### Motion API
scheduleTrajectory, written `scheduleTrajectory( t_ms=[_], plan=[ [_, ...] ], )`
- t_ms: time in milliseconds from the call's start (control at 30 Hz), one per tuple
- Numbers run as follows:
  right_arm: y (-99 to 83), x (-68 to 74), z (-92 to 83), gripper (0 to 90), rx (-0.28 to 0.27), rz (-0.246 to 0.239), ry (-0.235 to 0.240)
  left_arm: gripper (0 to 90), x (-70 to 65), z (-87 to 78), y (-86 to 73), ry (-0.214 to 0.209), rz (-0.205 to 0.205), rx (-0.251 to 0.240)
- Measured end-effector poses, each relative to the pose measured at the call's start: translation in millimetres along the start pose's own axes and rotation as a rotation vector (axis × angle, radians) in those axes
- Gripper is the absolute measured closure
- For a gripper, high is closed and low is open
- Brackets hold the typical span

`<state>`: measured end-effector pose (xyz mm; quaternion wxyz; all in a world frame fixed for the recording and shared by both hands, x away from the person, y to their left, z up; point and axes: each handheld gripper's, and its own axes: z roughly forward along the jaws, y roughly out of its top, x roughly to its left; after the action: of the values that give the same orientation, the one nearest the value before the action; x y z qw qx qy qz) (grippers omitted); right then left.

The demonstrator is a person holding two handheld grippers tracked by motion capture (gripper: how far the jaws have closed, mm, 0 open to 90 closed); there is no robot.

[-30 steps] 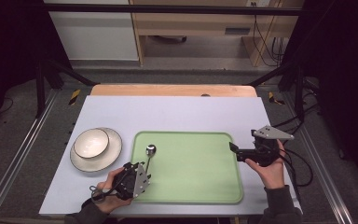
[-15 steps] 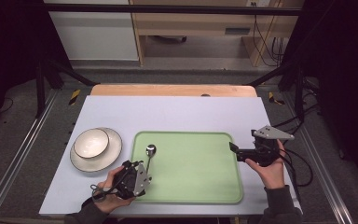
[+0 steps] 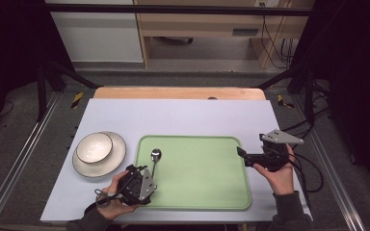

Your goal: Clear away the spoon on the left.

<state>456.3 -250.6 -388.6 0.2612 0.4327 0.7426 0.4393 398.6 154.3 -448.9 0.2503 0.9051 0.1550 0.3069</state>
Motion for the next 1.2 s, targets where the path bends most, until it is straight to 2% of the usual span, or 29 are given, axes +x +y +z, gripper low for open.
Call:
scheduleTrajectory(
  t_ms=[200,367,500,1200],
  plan=[
    [0.0,0.0,0.2,4.6,0.0,-0.001,0.001,22.8,-0.5,0.8,-0.3,-0.022,-0.003,0.005],
    [0.0,-0.3,0.2,4.3,-0.001,-0.002,-0.001,19.5,-3.1,1.9,0.5,-0.041,0.014,0.011],
    [0.1,-0.1,0.2,4.1,0.002,0.002,0.001,17.2,-3.5,2.5,0.6,-0.047,0.012,0.014],
    [0.2,-0.5,-0.1,3.3,0.001,0.004,-0.004,13.0,-5.7,-0.8,3.7,-0.082,0.003,-0.004]
  ],
)
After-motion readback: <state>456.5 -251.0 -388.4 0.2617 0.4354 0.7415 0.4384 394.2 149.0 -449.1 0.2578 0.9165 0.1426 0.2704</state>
